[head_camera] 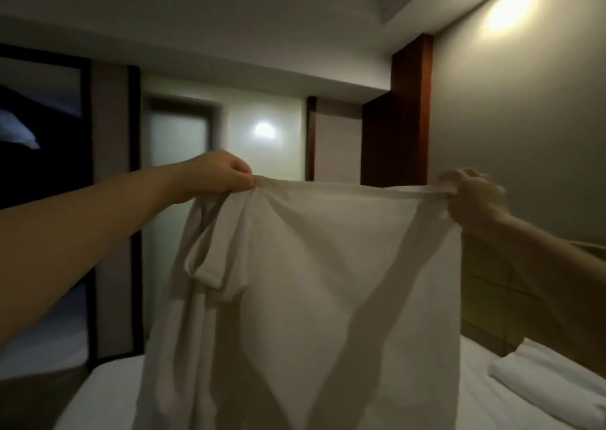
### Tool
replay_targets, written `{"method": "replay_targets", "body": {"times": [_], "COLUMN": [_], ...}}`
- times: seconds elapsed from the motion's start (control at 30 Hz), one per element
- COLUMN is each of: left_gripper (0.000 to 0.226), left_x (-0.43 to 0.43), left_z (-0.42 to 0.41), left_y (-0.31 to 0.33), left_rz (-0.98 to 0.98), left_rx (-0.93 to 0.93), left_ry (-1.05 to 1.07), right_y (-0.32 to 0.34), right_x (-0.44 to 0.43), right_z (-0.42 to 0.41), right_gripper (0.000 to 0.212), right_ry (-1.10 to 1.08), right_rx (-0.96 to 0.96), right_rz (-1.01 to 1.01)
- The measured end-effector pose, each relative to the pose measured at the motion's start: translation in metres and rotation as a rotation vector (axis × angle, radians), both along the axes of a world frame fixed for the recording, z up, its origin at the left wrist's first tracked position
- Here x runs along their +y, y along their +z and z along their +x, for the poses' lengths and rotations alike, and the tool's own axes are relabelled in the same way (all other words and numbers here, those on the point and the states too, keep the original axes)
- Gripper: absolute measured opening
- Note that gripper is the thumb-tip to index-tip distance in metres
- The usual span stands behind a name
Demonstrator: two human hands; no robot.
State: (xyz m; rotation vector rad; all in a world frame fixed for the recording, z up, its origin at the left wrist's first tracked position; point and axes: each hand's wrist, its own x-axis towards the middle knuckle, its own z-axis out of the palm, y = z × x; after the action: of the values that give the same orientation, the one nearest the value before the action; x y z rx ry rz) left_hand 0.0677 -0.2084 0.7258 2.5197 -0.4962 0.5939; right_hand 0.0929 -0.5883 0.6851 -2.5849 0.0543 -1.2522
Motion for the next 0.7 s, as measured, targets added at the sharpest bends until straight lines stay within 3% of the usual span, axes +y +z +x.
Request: {"method": "replay_targets", "body": {"times": [0.1,0.17,0.23,0.3,0.37,0.5,0.6,0.7], "left_gripper": [0.022,0.026,0.026,0.018,0.013,0.044,0.031,0.008], "left_x": [-0.043,-0.070,-0.083,-0.080,-0.068,-0.008,0.072,0.129], "left_z": [-0.003,-0.001,0.002,0.002,-0.002,-0.001,0.005,0.009], "left_y": [-0.019,-0.029,-0.038,-0.045,-0.054,-0.077,-0.102,-0.129], "left_rz": [0.078,0.138,0.182,0.161,0.057,-0.013,-0.095,-0.247], "left_rx": [0.032,0.049,0.024,0.025,0.091,0.172,0.227,0.122], "left_ry": [-0.015,-0.020,-0.017,-0.031,-0.080,0.032,0.196,0.311], "right_y": [-0.042,-0.058,-0.062,-0.061,-0.062,-0.050,-0.038,-0.040], "right_x": [0.095,0.146,0.161,0.156,0.149,0.129,0.099,0.091], "right_z": [-0.031,-0.038,-0.028,-0.021,-0.013,0.005,0.013,0.017], "right_gripper": [0.075,0.087,0.070,0.044,0.033,0.033,0.031,0.028], "right_ry": [0.407,0.523,0.553,0.622,0.677,0.679,0.725,0.709], "right_rx": [-0.093,0.067,0.225,0.206,0.145,0.138,0.161,0.174], "right_rz": [0.092,0.040,0.044,0.086,0.085,0.062,0.317,0.421]}}
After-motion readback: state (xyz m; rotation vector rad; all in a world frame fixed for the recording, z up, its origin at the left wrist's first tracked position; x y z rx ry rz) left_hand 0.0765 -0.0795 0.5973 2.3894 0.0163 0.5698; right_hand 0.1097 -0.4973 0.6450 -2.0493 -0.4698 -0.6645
